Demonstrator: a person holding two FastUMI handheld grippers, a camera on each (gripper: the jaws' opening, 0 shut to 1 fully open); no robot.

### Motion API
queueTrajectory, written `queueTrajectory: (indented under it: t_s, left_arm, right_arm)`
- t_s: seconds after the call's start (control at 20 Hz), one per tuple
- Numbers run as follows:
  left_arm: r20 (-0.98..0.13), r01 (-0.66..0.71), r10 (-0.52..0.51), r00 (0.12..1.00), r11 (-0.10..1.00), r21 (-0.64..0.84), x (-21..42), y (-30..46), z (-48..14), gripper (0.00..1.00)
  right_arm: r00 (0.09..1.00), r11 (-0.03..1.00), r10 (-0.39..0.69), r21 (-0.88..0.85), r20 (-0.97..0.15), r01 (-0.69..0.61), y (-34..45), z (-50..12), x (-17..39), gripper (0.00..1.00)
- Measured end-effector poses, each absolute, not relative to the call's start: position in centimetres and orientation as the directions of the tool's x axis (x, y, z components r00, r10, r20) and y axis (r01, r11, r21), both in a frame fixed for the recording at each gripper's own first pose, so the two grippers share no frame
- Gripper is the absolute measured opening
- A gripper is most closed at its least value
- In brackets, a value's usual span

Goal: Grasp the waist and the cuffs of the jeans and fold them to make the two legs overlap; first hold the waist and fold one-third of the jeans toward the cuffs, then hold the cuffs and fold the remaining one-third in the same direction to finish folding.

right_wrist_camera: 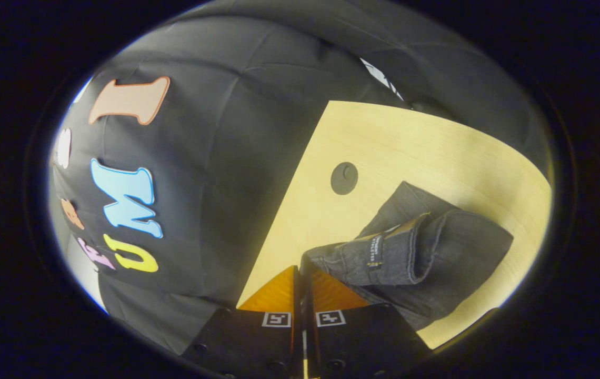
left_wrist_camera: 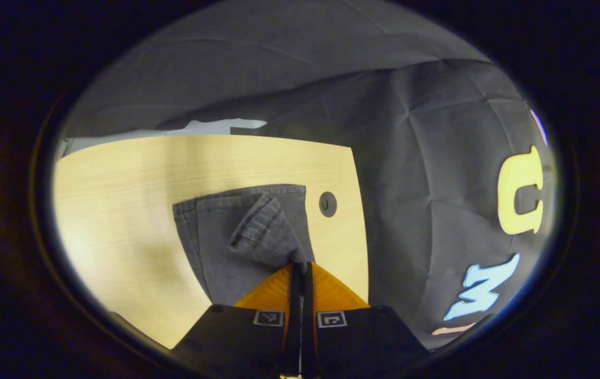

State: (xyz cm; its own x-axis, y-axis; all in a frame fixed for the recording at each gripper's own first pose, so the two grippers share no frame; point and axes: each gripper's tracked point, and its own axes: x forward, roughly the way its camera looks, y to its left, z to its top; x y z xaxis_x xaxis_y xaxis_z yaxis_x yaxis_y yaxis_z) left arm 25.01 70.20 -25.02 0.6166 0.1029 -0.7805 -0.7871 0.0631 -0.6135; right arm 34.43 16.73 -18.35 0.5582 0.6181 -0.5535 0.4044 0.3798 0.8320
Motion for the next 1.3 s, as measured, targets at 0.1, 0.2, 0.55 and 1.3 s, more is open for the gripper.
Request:
queueTrajectory:
  t_s: [0.1,0.2,0.55,1.3]
  left_arm:
    - [-0.802,-0.808,0.099,0.589,0.103,-0.580,25.7,69.8,-26.4,0.10]
    - [-0.818,-0.824,0.117,0.563,0.157,-0.544,26.2,69.4,-27.1,0.10]
    - [-0.831,-0.783,0.184,0.526,0.486,-0.388,25.9,66.6,-25.2,0.28]
    - [-0.473,-0.547,0.399,0.786,0.805,-0.230,21.4,57.7,-9.4,0.99]
  right_arm:
    - [0.553,0.421,0.593,0.811,-0.585,0.406,17.2,-20.0,34.4,0.02]
    - [0.552,0.461,0.568,0.792,-0.610,0.401,17.3,-20.8,34.1,0.03]
    - [0.590,0.587,0.492,0.745,-0.640,0.317,16.0,-19.4,32.7,0.34]
    - [0.662,0.676,0.199,0.590,-0.722,0.441,10.5,-18.5,22.7,0.89]
